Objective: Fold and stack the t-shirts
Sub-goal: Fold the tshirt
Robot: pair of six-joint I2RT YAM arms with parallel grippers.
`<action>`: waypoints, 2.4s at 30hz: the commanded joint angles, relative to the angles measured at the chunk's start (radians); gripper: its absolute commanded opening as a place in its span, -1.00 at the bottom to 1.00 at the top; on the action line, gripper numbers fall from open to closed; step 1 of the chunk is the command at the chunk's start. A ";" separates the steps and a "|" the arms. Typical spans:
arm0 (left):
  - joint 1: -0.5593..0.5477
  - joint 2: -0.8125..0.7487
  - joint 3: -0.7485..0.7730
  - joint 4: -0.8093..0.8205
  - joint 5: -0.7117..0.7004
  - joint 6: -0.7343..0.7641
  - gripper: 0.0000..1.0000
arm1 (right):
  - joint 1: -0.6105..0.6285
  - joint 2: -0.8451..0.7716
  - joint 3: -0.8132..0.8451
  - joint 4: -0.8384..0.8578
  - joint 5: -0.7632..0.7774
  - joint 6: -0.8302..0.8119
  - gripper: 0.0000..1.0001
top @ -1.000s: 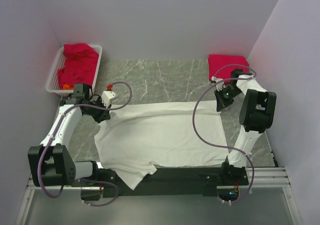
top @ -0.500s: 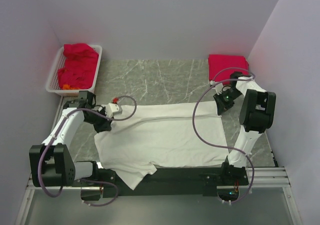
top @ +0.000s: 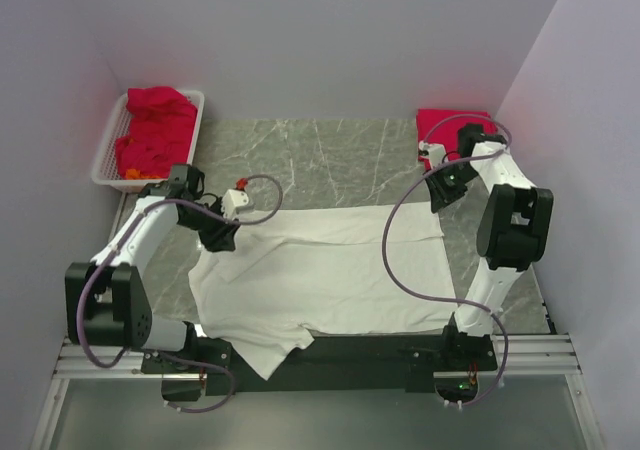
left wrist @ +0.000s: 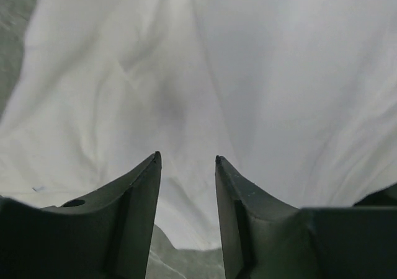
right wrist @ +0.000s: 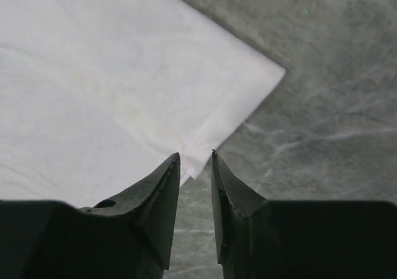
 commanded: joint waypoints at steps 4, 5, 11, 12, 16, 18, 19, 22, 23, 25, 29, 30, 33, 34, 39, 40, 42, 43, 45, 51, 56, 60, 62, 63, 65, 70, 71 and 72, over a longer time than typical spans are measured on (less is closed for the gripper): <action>-0.049 0.229 0.165 0.245 0.080 -0.318 -0.10 | 0.067 0.099 0.050 0.040 0.007 0.153 -0.41; -0.051 0.254 0.180 0.254 0.088 -0.347 -0.11 | 0.070 0.110 0.057 0.037 0.009 0.166 -0.43; -0.066 0.403 0.261 0.286 0.114 -0.381 -0.09 | 0.087 0.143 0.034 0.052 0.032 0.189 -0.46; -0.072 0.413 0.269 0.294 0.117 -0.388 -0.09 | 0.090 0.148 0.031 0.055 0.044 0.190 -0.46; -0.096 0.475 0.272 0.317 0.104 -0.393 -0.09 | 0.092 0.160 0.030 0.053 0.047 0.193 -0.47; -0.106 0.490 0.269 0.331 0.096 -0.397 -0.09 | 0.092 0.162 0.034 0.050 0.047 0.190 -0.47; -0.108 0.504 0.268 0.337 0.088 -0.399 -0.09 | 0.092 0.160 0.038 0.046 0.047 0.190 -0.47; -0.119 0.533 0.271 0.334 0.079 -0.394 -0.09 | 0.092 0.154 0.040 0.041 0.052 0.184 -0.47; -0.122 0.538 0.272 0.328 0.079 -0.388 -0.12 | 0.092 0.154 0.038 0.043 0.055 0.184 -0.48; -0.128 0.538 0.272 0.312 0.082 -0.379 -0.22 | 0.092 0.154 0.040 0.040 0.058 0.180 -0.48; -0.131 0.469 0.257 0.275 0.122 -0.332 -0.77 | 0.092 0.153 0.035 0.037 0.060 0.177 -0.48; -0.135 0.444 0.242 0.260 0.143 -0.328 -0.83 | 0.092 0.150 0.032 0.035 0.060 0.175 -0.49; -0.167 0.345 0.193 0.225 0.169 -0.287 -0.99 | 0.092 0.140 0.031 0.029 0.060 0.170 -0.49; -0.184 0.296 0.174 0.196 0.173 -0.273 -0.99 | 0.092 0.139 0.031 0.027 0.061 0.167 -0.49; -0.347 0.196 0.032 0.162 0.145 -0.224 -0.88 | 0.092 0.133 0.037 0.017 0.072 0.160 -0.50; -0.368 0.191 0.012 0.151 0.125 -0.207 -0.78 | 0.092 0.133 0.038 0.011 0.073 0.158 -0.50; -0.414 0.179 -0.022 0.121 0.111 -0.178 -0.39 | 0.092 0.131 0.046 0.004 0.075 0.154 -0.49; -0.422 0.165 -0.027 0.102 0.105 -0.143 -0.29 | 0.092 0.131 0.047 0.000 0.079 0.151 -0.49; -0.425 0.134 -0.025 0.047 0.100 -0.117 0.00 | 0.092 0.127 0.053 -0.011 0.080 0.146 -0.48; -0.331 0.102 0.054 0.018 0.100 -0.129 -0.05 | 0.092 0.123 0.081 -0.011 0.072 0.158 -0.49; -0.122 0.217 0.141 0.133 0.096 -0.293 -0.14 | 0.095 0.143 0.124 0.010 0.050 0.212 -0.55; 0.007 0.319 0.191 0.246 -0.011 -0.443 -0.11 | 0.125 0.169 0.149 0.049 0.064 0.264 -0.59; 0.018 0.346 0.200 0.284 -0.060 -0.485 -0.15 | 0.132 0.185 0.138 0.058 0.079 0.273 -0.61; 0.023 0.364 0.199 0.300 -0.112 -0.505 -0.14 | 0.159 0.186 0.130 0.070 0.102 0.287 -0.62; 0.035 0.384 0.197 0.332 -0.157 -0.546 -0.17 | 0.185 0.206 0.118 0.073 0.127 0.299 -0.63; 0.049 0.452 0.214 0.349 -0.241 -0.604 -0.21 | 0.204 0.263 0.126 0.055 0.196 0.348 -0.64; 0.049 0.479 0.218 0.351 -0.254 -0.611 -0.21 | 0.208 0.277 0.147 0.046 0.201 0.353 -0.64; 0.049 0.495 0.226 0.351 -0.269 -0.620 -0.22 | 0.210 0.292 0.161 0.021 0.204 0.359 -0.64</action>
